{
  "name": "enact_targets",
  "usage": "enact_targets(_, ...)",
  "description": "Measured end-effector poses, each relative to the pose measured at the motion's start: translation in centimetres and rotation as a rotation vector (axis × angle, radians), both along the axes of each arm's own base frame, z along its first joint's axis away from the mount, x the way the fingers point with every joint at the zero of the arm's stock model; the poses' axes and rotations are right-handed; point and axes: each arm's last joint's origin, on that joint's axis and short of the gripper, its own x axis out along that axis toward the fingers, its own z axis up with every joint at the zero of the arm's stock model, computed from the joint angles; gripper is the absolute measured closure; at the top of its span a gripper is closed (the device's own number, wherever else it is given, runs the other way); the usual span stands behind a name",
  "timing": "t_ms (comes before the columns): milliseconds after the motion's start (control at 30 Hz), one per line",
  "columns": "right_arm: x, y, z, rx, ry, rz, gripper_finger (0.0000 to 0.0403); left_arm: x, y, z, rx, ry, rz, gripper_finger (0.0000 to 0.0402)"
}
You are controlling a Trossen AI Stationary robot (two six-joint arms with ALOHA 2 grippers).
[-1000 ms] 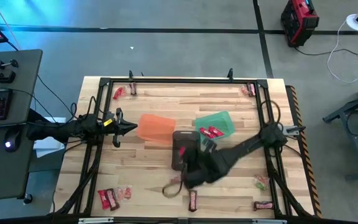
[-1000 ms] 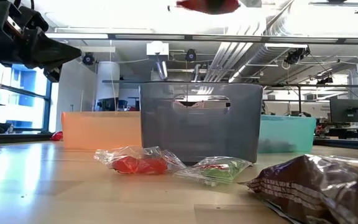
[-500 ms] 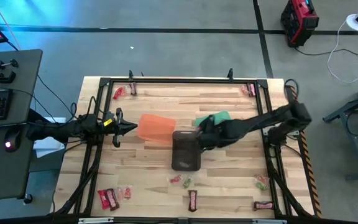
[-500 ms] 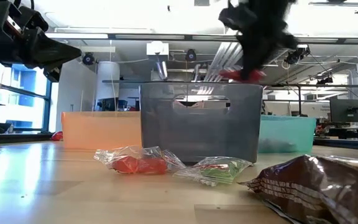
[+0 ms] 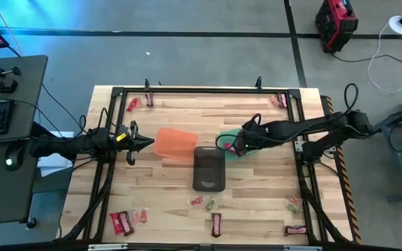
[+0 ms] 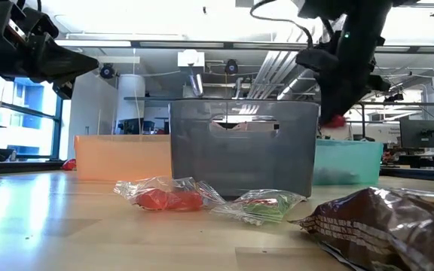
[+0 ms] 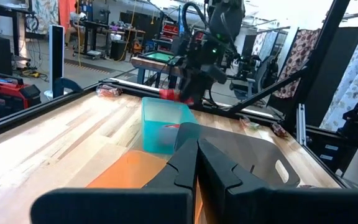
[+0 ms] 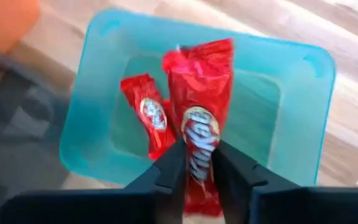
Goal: Sort candy by brand, put in halloween buckets
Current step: Put the red chocolate bar into the green bin
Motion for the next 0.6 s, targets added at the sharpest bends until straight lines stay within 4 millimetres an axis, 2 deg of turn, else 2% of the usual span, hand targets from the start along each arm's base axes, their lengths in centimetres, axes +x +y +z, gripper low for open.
enact_targets(167, 0.1, -0.5, 0.2, -0.027, 0.024, 0.114, 0.0252, 0.0, 0.0, 0.0, 0.000, 0.000, 0.000, 0.0401)
enact_targets(333, 0.6, -0.6, 1.7, -0.098, 0.041, 0.274, 0.0183, 0.0, 0.0, 0.0, 0.000, 0.000, 0.000, 0.0401)
enact_targets(433, 0.5, -0.4, 2.4, -0.092, 0.073, 0.354, 0.0162, 0.0, 0.0, 0.0, 0.000, 0.000, 0.000, 0.0401)
enact_targets(600, -0.1, 0.8, 2.7, -0.081, 0.095, 0.436, 0.0158, 0.0, 0.0, 0.0, 0.000, 0.000, 0.000, 0.0401)
